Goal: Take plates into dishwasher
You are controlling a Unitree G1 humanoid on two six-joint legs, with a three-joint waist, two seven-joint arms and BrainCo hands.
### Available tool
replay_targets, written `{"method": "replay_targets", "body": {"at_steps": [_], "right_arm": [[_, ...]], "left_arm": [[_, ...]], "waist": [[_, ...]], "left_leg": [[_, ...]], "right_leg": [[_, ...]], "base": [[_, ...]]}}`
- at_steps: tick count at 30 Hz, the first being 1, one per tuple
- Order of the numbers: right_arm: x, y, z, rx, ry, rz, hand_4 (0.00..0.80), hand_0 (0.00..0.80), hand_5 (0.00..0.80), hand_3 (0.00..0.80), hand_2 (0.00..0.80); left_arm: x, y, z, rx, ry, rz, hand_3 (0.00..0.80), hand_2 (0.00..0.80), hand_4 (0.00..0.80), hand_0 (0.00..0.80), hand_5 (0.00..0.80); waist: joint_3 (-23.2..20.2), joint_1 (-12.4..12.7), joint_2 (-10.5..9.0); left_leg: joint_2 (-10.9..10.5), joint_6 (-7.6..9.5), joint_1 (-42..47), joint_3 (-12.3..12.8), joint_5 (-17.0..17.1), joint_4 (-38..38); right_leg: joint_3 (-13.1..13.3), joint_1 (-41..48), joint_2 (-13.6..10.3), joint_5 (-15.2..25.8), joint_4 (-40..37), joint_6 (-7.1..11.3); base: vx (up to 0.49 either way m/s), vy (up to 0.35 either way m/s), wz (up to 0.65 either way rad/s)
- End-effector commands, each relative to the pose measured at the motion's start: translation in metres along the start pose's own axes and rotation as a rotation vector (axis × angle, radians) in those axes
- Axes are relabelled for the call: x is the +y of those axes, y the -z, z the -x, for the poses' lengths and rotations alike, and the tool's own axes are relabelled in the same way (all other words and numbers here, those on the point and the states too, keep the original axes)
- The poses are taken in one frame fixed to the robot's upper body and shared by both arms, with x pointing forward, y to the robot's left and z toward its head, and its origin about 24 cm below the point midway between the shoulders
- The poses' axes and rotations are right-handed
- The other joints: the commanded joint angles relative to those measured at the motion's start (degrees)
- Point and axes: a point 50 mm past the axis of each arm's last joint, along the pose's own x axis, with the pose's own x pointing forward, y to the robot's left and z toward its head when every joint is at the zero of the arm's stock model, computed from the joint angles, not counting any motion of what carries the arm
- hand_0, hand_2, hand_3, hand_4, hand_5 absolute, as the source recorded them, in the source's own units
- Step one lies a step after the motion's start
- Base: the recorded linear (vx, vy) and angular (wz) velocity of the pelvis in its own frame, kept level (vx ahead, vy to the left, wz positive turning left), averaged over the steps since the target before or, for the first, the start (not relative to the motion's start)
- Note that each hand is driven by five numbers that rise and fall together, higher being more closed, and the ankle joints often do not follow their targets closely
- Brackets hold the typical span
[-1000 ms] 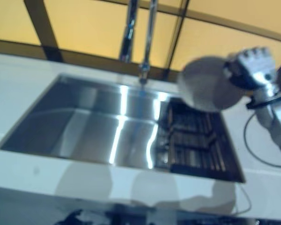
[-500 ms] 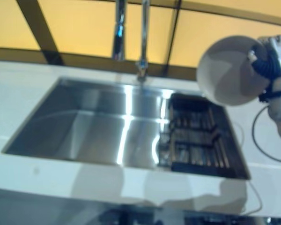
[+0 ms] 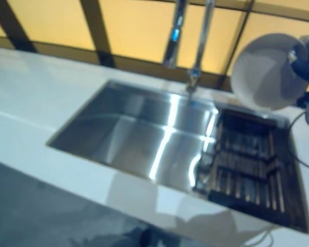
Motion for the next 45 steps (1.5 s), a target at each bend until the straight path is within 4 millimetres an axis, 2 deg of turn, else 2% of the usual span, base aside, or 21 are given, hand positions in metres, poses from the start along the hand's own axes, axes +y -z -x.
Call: {"method": "replay_targets", "body": {"at_steps": [1,2,3,5,7,9,12,13,16,19,26,34,45], "right_arm": [[-0.029,-0.006,-0.011,0.02,0.136,-0.022,0.8,0.8,0.8,0.8,0.8],[-0.03,-0.005,-0.009,0.024,0.135,-0.021,0.8,0.8,0.8,0.8,0.8],[-0.028,0.0,-0.002,0.03,0.115,-0.023,0.8,0.8,0.8,0.8,0.8],[-0.028,0.003,0.002,0.037,0.101,-0.026,0.8,0.8,0.8,0.8,0.8],[-0.027,0.005,0.002,0.041,0.084,-0.026,0.8,0.8,0.8,0.8,0.8],[-0.027,0.007,0.001,0.045,0.07,-0.024,0.8,0.8,0.8,0.8,0.8],[-0.026,0.009,-0.002,0.042,0.049,-0.028,0.8,0.8,0.8,0.8,0.8],[-0.026,0.009,-0.003,0.044,0.048,-0.028,0.8,0.8,0.8,0.8,0.8],[-0.019,0.006,-0.005,0.047,0.025,-0.052,0.8,0.8,0.8,0.8,0.8],[-0.012,0.001,-0.008,0.057,0.003,-0.082,0.8,0.8,0.8,0.8,0.8],[0.01,-0.016,-0.011,0.06,-0.069,-0.148,0.8,0.8,0.8,0.8,0.8],[0.034,-0.033,-0.01,0.118,-0.185,-0.309,0.8,0.8,0.8,0.8,0.8],[0.058,-0.058,-0.006,0.144,-0.268,-0.4,0.8,0.8,0.8,0.8,0.8]], "left_arm": [[-0.057,-0.128,0.052,-0.49,0.238,0.449,0.0,0.0,0.0,0.0,0.0],[-0.059,-0.13,0.056,-0.503,0.252,0.469,0.0,0.0,0.0,0.0,0.0],[-0.071,-0.162,0.101,-0.648,0.426,0.634,0.0,0.0,0.0,0.0,0.0],[-0.075,-0.187,0.145,-0.78,0.606,0.767,0.0,0.0,0.0,0.0,0.0],[-0.077,-0.201,0.192,-0.89,0.811,0.877,0.0,0.0,0.0,0.0,0.0],[-0.076,-0.21,0.228,-0.98,0.976,0.954,0.0,0.0,0.0,0.0,0.0],[-0.076,-0.221,0.269,-1.051,1.201,1.048,0.0,0.0,0.0,0.0,0.0],[-0.076,-0.222,0.272,-1.055,1.225,1.058,0.0,0.0,0.0,0.0,0.0],[-0.081,-0.228,0.309,-1.056,1.469,1.12,0.0,0.0,0.0,0.0,0.0],[-0.088,-0.229,0.331,-0.992,1.618,1.159,0.0,0.0,0.0,0.0,0.0],[-0.111,-0.226,0.37,-0.791,1.869,1.161,0.0,0.0,0.0,0.0,0.0],[-0.132,-0.202,0.415,-0.525,2.207,1.047,0.0,0.0,0.0,0.0,0.0],[-0.128,-0.169,0.475,-0.429,2.556,0.875,0.0,0.0,0.0,0.0,0.0]], "waist": [[-3.4,0.5,0.95],[-3.5,0.5,0.91],[-4.0,0.3,0.59],[-4.6,0.0,0.16],[-5.0,-0.2,-0.14],[-5.3,-0.3,-0.32],[-5.6,-1.0,-0.29],[-5.7,-0.9,-0.27],[-5.9,-2.2,-0.1],[-6.1,-3.1,0.01],[-6.2,-5.4,0.38],[-6.0,-7.3,0.63],[-5.9,-8.6,0.54]], "left_leg": [[-0.9,-1.74,4.4,2.9,-4.0,-2.9],[-1.0,-1.69,4.2,2.8,-3.7,-2.9],[-0.9,-1.82,4.5,2.5,-4.2,-2.9],[-0.8,-1.84,4.3,2.5,-4.0,-2.9],[-0.6,-2.0,4.5,2.6,-4.2,-2.9],[-0.5,-2.08,4.9,2.7,-4.4,-2.9],[-0.4,-2.2,5.5,3.2,-4.7,-2.9],[-0.4,-2.21,5.5,3.3,-4.7,-2.9],[-0.3,-2.23,6.2,4.0,-5.0,-2.9],[-0.2,-2.18,6.7,4.6,-5.2,-2.9],[0.1,-2.05,7.7,6.3,-5.5,-2.9],[0.3,-1.74,8.5,7.5,-5.6,-2.9],[0.3,-1.23,8.8,8.5,-5.7,-2.9]], "right_leg": [[0.0,0.0,2.0,-1.5,0.0,0.72],[-0.1,-0.2,2.0,-1.3,0.0,0.72],[0.1,0.1,2.2,-1.9,0.0,0.42],[0.2,0.0,2.3,-1.8,0.0,0.23],[0.2,0.2,2.4,-1.9,0.0,0.04],[0.4,0.5,2.5,-2.0,0.0,-0.11],[0.8,0.8,2.8,-2.0,0.0,-0.17],[0.9,0.8,2.8,-1.9,0.0,-0.17],[2.0,1.1,3.0,-1.8,0.0,0.0],[2.9,1.1,3.2,-1.6,0.0,0.14],[4.8,1.3,3.4,-1.1,0.0,0.45],[6.3,1.4,3.7,-0.7,0.1,0.54],[7.6,1.2,3.9,-0.2,0.2,0.61]], "base": [[-0.019,-0.001,0.37],[0.011,-0.001,0.23],[-0.007,0.013,0.07],[0.0,0.0,0.0],[0.011,0.007,-0.02],[0.014,0.009,-0.02],[0.019,0.018,-0.02],[0.036,0.035,-0.05],[0.028,0.034,-0.03],[0.017,0.026,-0.06],[0.014,0.02,-0.15],[0.002,0.018,-0.11],[-0.002,0.006,-0.05]]}}
